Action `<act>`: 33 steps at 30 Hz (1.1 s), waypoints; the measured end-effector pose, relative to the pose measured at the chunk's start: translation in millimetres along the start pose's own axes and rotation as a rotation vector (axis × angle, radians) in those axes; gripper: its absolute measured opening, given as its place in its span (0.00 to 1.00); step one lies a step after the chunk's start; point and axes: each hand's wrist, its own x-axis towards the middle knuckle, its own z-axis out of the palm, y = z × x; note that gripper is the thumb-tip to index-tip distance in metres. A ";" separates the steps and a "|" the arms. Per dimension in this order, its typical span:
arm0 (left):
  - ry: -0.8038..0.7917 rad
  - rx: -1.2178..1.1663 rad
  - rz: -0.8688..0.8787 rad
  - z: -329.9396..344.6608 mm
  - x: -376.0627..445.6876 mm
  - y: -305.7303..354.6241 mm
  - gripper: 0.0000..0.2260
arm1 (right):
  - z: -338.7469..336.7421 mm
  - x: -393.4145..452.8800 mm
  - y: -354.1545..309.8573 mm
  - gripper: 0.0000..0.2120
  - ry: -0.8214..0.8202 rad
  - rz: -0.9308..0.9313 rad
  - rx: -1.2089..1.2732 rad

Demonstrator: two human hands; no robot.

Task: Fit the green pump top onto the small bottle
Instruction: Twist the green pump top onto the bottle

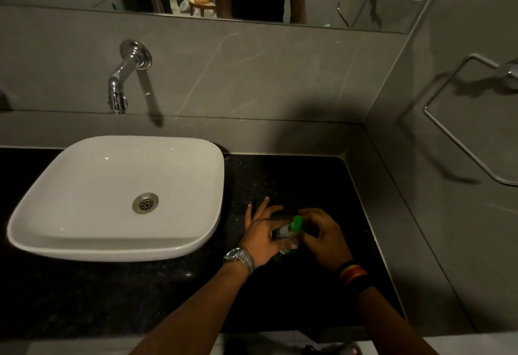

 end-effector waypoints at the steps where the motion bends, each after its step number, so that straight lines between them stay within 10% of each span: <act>1: 0.005 -0.002 0.005 0.7 0.2 -0.3 0.25 | 1.3 2.1 -0.3 0.15 0.044 0.021 -0.023; 7: 0.011 -0.013 -0.008 -1.0 0.1 2.1 0.25 | -1.9 -1.5 -5.0 0.26 -0.058 0.004 -0.048; 33: 0.087 0.012 0.014 0.2 -1.4 3.6 0.24 | 14.0 0.4 -6.2 0.16 0.078 0.053 -0.215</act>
